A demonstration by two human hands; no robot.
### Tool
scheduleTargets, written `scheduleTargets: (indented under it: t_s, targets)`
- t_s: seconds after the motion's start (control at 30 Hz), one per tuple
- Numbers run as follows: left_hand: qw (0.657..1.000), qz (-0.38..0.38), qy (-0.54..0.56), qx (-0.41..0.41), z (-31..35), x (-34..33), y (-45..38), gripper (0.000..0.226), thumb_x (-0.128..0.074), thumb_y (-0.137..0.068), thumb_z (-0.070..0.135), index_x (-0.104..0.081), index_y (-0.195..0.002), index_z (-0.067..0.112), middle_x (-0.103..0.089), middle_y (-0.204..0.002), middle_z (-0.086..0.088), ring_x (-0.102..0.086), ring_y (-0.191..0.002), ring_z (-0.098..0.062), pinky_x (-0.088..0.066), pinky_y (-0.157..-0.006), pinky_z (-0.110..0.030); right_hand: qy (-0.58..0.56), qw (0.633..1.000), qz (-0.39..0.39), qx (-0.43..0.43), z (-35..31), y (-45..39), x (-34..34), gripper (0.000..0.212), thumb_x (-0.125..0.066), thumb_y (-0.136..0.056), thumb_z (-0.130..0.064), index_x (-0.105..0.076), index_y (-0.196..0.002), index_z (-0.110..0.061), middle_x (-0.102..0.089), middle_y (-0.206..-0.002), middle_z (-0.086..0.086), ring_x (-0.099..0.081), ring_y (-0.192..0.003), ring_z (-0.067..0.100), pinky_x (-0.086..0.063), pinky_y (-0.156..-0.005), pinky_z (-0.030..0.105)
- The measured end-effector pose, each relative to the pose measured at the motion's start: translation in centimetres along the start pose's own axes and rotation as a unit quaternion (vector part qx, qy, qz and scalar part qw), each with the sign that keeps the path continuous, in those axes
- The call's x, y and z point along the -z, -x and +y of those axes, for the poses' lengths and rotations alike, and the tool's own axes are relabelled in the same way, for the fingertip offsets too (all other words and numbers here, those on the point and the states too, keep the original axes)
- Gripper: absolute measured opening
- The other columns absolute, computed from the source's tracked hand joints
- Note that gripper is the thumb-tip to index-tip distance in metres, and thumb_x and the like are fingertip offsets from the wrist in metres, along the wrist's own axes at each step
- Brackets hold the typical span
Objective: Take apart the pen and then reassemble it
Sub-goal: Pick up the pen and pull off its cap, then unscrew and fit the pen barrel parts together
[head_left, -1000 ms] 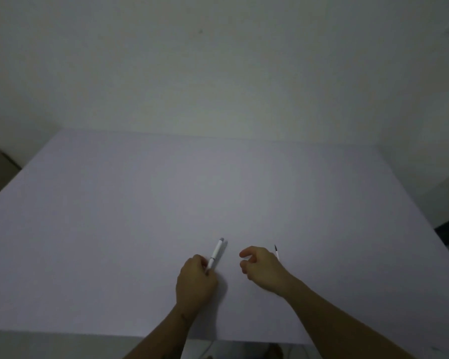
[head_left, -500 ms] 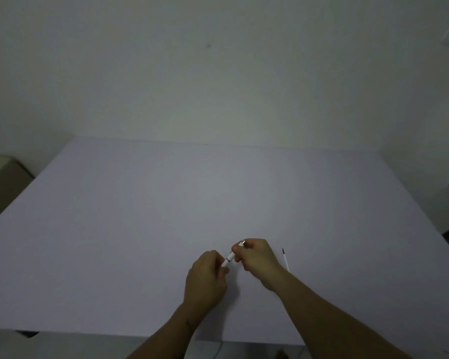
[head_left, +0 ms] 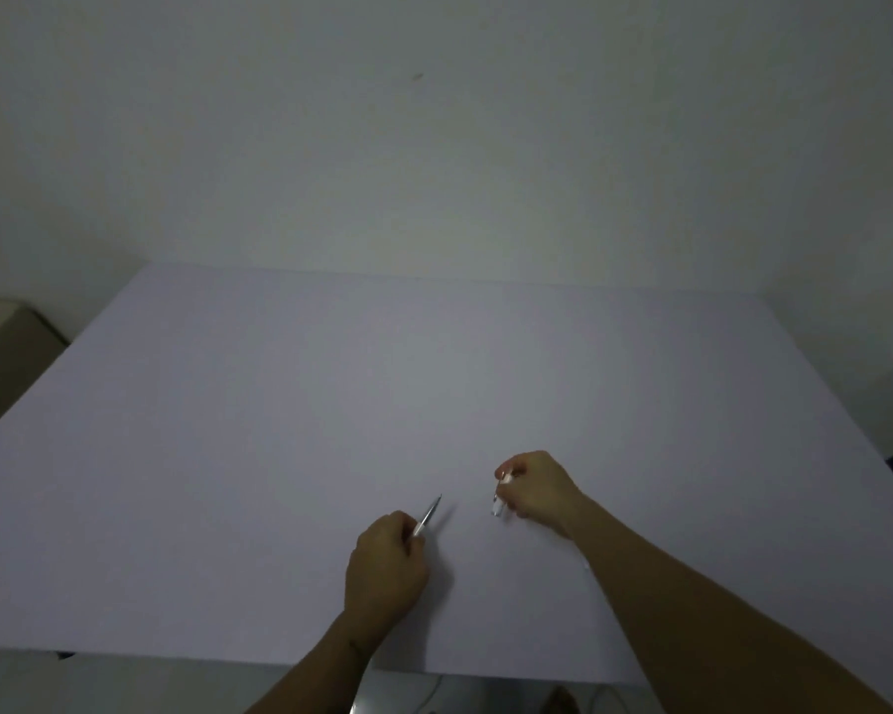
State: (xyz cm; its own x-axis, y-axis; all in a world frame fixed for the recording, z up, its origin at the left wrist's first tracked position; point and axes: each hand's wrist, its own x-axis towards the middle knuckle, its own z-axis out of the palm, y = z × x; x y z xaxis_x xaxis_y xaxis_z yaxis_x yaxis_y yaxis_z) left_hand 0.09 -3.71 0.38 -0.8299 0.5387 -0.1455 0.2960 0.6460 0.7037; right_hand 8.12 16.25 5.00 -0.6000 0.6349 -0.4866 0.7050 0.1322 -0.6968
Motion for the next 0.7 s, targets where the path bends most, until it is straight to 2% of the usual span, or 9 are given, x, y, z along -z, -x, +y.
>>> scheduleTargets:
  t_s: [0.07,0.13,0.2,0.3,0.47,0.57,0.63,0.7]
  targets:
    - [1.000,-0.008,0.020,0.003,0.7,-0.2,-0.4,0.010,-0.059,-0.088,0.017,-0.062,-0.079,0.021,-0.061,-0.071,0.008,-0.056,-0.063,-0.006,-0.036,-0.052,-0.016,0.048,0.999,0.018,0.007,0.7,0.3,-1.0,0.027,-0.068,-0.075,-0.012,-0.064,-0.101,-0.018,-0.069,-0.096,0.006,-0.062,-0.077,0.018,-0.046,-0.056,0.022]
    - [0.999,-0.009,0.041,0.022,1.0,-0.5,-0.8,0.010,-0.059,-0.088,0.017,-0.063,-0.079,0.020,-0.062,-0.071,0.007,-0.058,-0.065,-0.009,-0.041,-0.054,-0.020,0.066,0.997,0.020,0.021,1.2,-0.4,-1.9,0.023,-0.068,-0.075,-0.011,-0.059,-0.094,-0.019,-0.067,-0.097,0.008,-0.061,-0.075,0.018,-0.040,-0.050,0.021]
    - [0.997,-0.011,0.066,0.027,1.4,-0.5,-0.9,0.011,-0.058,-0.089,0.018,-0.066,-0.081,0.018,-0.064,-0.072,0.004,-0.060,-0.068,-0.014,-0.050,-0.061,-0.028,0.091,0.995,0.027,0.042,1.6,-0.5,-2.5,0.017,-0.065,-0.075,-0.009,-0.058,-0.088,-0.018,-0.069,-0.094,0.010,-0.065,-0.077,0.022,-0.047,-0.056,0.025]
    - [0.997,-0.016,0.070,0.030,1.6,-0.6,-1.6,0.011,-0.059,-0.089,0.019,-0.069,-0.085,0.018,-0.065,-0.080,0.001,-0.061,-0.073,-0.012,-0.054,-0.069,-0.031,0.130,0.989,0.026,0.061,1.5,-1.8,-3.3,0.014,-0.062,-0.078,-0.012,-0.063,-0.091,-0.015,-0.070,-0.095,0.011,-0.066,-0.083,0.027,-0.054,-0.071,0.032]
    - [0.997,-0.026,0.055,0.043,1.6,-0.4,-2.5,0.013,-0.060,-0.082,0.012,-0.070,-0.089,0.018,-0.067,-0.086,-0.003,-0.062,-0.078,-0.019,-0.056,-0.074,-0.035,0.142,0.987,0.046,0.062,1.9,-3.6,-4.0,0.024,-0.062,-0.079,-0.015,-0.069,-0.102,-0.011,-0.071,-0.103,0.013,-0.066,-0.090,0.029,-0.052,-0.074,0.029]
    - [0.996,-0.034,0.060,0.058,0.8,-0.1,-1.9,0.014,-0.063,-0.081,0.011,-0.070,-0.088,0.021,-0.068,-0.081,0.000,-0.063,-0.074,-0.016,-0.056,-0.069,-0.031,0.147,0.987,0.026,0.063,2.6,-3.3,-4.7,0.041,-0.062,-0.082,-0.017,-0.060,-0.122,-0.012,-0.067,-0.112,0.013,-0.065,-0.096,0.030,-0.044,-0.074,0.023]
    - [0.995,-0.030,0.070,0.068,0.5,0.1,-1.4,0.014,-0.066,-0.080,0.011,-0.068,-0.084,0.024,-0.067,-0.076,0.003,-0.063,-0.069,-0.012,-0.052,-0.063,-0.023,0.110,0.992,0.028,0.052,2.8,-2.6,-5.0,0.043,-0.062,-0.083,-0.018,-0.059,-0.126,-0.013,-0.068,-0.105,0.010,-0.065,-0.087,0.024,-0.044,-0.070,0.020]
    - [0.993,-0.022,0.088,0.072,0.5,0.0,-1.0,0.014,-0.069,-0.081,0.011,-0.065,-0.080,0.025,-0.066,-0.073,0.005,-0.062,-0.068,-0.011,-0.047,-0.060,-0.018,0.041,0.997,0.044,0.041,2.4,-1.9,-4.9,0.032,-0.063,-0.084,-0.016,-0.066,-0.116,-0.014,-0.067,-0.088,0.002,-0.062,-0.070,0.011,-0.042,-0.054,0.009]
